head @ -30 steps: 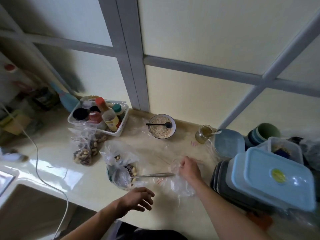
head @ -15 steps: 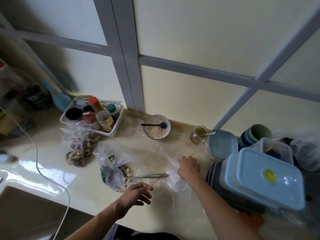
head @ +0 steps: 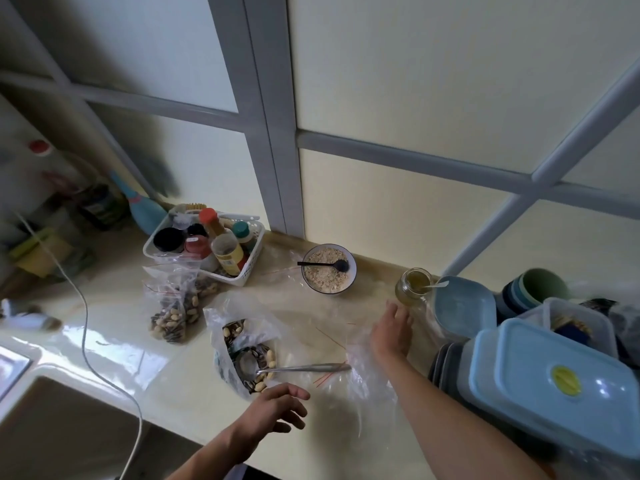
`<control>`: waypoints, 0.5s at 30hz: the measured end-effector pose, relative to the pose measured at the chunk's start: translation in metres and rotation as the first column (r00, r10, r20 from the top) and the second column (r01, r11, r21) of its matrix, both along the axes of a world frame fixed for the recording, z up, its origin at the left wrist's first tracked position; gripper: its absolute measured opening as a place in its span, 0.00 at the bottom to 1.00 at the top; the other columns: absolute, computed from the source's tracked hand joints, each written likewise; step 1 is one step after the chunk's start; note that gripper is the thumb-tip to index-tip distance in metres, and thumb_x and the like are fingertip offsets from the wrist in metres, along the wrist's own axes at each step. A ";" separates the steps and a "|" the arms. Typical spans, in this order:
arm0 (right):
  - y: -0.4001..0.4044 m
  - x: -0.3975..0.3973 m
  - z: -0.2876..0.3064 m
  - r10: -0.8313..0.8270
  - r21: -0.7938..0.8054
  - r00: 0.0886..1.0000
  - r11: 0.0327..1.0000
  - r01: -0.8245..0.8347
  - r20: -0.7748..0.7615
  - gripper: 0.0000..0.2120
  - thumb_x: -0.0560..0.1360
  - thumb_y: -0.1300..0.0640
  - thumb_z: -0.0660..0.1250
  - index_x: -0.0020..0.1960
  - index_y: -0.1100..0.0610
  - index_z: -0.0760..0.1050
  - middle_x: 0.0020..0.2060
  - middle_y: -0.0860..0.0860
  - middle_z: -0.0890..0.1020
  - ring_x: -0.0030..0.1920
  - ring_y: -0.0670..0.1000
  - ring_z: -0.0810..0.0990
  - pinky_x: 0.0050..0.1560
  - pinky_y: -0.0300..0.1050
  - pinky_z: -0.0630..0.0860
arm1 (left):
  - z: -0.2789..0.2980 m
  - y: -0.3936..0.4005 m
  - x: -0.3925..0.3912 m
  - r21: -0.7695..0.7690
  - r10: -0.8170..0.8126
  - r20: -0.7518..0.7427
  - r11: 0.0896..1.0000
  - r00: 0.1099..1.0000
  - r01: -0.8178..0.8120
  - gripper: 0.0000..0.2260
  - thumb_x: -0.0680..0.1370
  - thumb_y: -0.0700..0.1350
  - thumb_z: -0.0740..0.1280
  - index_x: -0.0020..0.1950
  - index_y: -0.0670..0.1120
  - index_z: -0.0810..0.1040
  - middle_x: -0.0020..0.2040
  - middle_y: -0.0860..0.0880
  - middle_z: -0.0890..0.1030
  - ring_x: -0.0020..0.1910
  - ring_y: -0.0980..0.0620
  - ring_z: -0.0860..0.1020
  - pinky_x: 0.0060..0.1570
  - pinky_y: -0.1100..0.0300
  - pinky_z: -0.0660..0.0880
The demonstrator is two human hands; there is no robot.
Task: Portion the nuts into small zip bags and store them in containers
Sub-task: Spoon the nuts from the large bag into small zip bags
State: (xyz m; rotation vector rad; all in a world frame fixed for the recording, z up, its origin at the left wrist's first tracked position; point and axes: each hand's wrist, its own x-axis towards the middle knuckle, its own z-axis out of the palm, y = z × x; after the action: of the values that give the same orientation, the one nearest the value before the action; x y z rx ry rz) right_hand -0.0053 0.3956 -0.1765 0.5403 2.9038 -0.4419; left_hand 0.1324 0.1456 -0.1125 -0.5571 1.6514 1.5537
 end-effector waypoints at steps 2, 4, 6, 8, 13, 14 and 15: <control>0.003 0.001 0.004 0.043 0.073 0.999 0.997 -0.041 -0.027 0.29 0.70 0.61 0.77 0.67 0.56 0.69 0.69 0.59 0.65 0.56 0.56 0.77 0.52 0.48 0.80 | 0.001 -0.002 -0.001 -0.001 0.008 -0.001 1.000 1.000 -0.008 0.17 0.70 0.46 0.65 0.57 0.44 0.80 0.46 0.46 0.85 0.45 0.48 0.84 0.44 0.58 0.71; 0.008 0.002 0.005 0.127 0.128 0.992 0.984 -0.125 -0.006 0.29 0.68 0.63 0.78 0.64 0.56 0.69 0.73 0.60 0.62 0.49 0.56 0.79 0.45 0.48 0.81 | -0.002 -0.004 -0.002 -0.008 0.027 -0.005 1.000 1.000 -0.027 0.17 0.70 0.46 0.65 0.57 0.44 0.80 0.45 0.46 0.85 0.45 0.48 0.84 0.44 0.57 0.71; 0.015 0.000 0.007 0.158 0.160 0.987 0.974 -0.160 0.024 0.30 0.69 0.62 0.77 0.66 0.55 0.68 0.78 0.61 0.55 0.51 0.57 0.80 0.46 0.49 0.81 | -0.005 -0.004 -0.003 -0.014 0.044 0.000 0.999 0.999 -0.044 0.14 0.73 0.44 0.66 0.58 0.43 0.80 0.45 0.46 0.84 0.44 0.48 0.84 0.45 0.57 0.71; 0.019 -0.002 0.013 0.184 0.231 0.982 0.954 -0.191 0.051 0.28 0.72 0.63 0.75 0.67 0.55 0.66 0.80 0.60 0.51 0.53 0.56 0.80 0.47 0.48 0.81 | -0.007 -0.003 -0.004 -0.018 0.048 0.007 0.999 0.999 -0.048 0.12 0.75 0.42 0.66 0.58 0.43 0.80 0.44 0.46 0.84 0.44 0.47 0.84 0.46 0.56 0.71; 0.021 -0.017 0.023 0.413 0.312 0.896 0.840 -0.444 0.165 0.22 0.75 0.65 0.69 0.67 0.55 0.69 0.66 0.54 0.69 0.56 0.53 0.76 0.48 0.44 0.76 | -0.007 0.003 -0.007 -0.009 0.041 -0.004 0.999 0.999 -0.041 0.14 0.71 0.44 0.68 0.56 0.43 0.81 0.43 0.47 0.84 0.44 0.46 0.84 0.45 0.57 0.72; 0.022 -0.021 0.024 0.459 0.308 0.865 0.809 -0.501 0.203 0.21 0.76 0.64 0.69 0.67 0.55 0.70 0.64 0.54 0.71 0.57 0.53 0.75 0.51 0.45 0.76 | -0.008 0.004 -0.007 -0.009 0.045 -0.004 0.999 0.999 -0.045 0.17 0.69 0.45 0.68 0.56 0.43 0.81 0.43 0.47 0.83 0.44 0.46 0.84 0.44 0.57 0.72; 0.025 -0.023 0.025 0.477 0.297 0.843 0.791 -0.535 0.249 0.20 0.77 0.61 0.69 0.67 0.54 0.70 0.63 0.53 0.72 0.59 0.53 0.75 0.54 0.46 0.76 | -0.009 0.004 -0.008 -0.008 0.047 -0.003 0.999 0.999 -0.047 0.18 0.67 0.46 0.68 0.55 0.43 0.82 0.43 0.46 0.84 0.43 0.46 0.84 0.43 0.57 0.72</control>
State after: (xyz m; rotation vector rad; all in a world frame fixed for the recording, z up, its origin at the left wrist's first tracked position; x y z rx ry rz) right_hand -0.0288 0.4205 -0.1513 -0.1837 2.8107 0.2041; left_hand 0.1248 0.1500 -0.1217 -0.6024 1.6586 1.5826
